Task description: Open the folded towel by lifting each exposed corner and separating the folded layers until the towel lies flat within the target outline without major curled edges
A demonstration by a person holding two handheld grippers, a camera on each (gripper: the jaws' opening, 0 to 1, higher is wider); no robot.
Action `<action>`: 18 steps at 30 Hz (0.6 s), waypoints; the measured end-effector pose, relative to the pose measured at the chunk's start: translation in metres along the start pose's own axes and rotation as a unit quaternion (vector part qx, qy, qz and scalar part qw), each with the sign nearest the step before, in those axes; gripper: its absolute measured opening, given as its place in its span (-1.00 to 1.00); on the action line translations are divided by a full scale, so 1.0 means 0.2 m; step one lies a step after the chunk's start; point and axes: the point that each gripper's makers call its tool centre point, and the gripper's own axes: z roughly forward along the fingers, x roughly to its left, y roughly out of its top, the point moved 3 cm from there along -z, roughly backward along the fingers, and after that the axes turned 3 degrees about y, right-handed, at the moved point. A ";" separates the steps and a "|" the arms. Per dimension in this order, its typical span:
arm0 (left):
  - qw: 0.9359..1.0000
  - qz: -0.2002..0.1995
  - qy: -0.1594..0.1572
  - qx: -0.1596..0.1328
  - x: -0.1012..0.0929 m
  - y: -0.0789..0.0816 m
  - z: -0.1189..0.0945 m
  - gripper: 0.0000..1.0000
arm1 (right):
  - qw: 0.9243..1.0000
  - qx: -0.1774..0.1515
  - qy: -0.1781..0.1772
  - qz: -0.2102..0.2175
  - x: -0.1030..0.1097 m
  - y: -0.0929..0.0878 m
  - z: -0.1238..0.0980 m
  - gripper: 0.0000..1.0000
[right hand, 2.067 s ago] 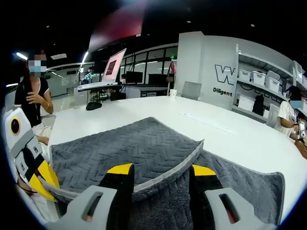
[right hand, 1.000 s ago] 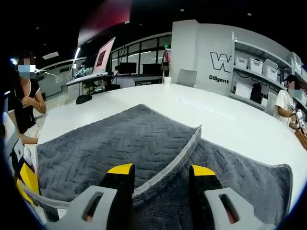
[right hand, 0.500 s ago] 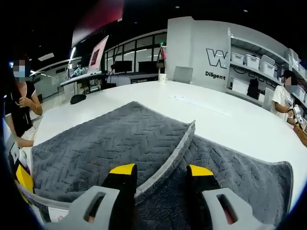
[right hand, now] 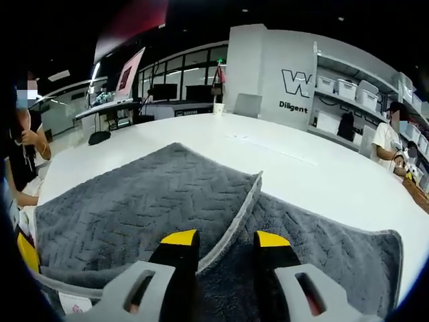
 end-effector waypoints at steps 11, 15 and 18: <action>1.000 0.000 -0.002 0.001 0.00 0.00 0.00 -1.00 | 1.000 0.006 -0.006 0.010 -0.02 0.00 0.03 -0.50; 1.000 0.002 -0.003 0.001 0.00 0.00 0.00 -1.00 | 1.000 0.008 -0.010 0.012 -0.03 0.00 0.04 -0.52; 1.000 0.002 -0.003 0.002 0.00 0.00 0.00 -1.00 | 1.000 0.009 -0.010 0.013 -0.03 0.00 0.05 -0.54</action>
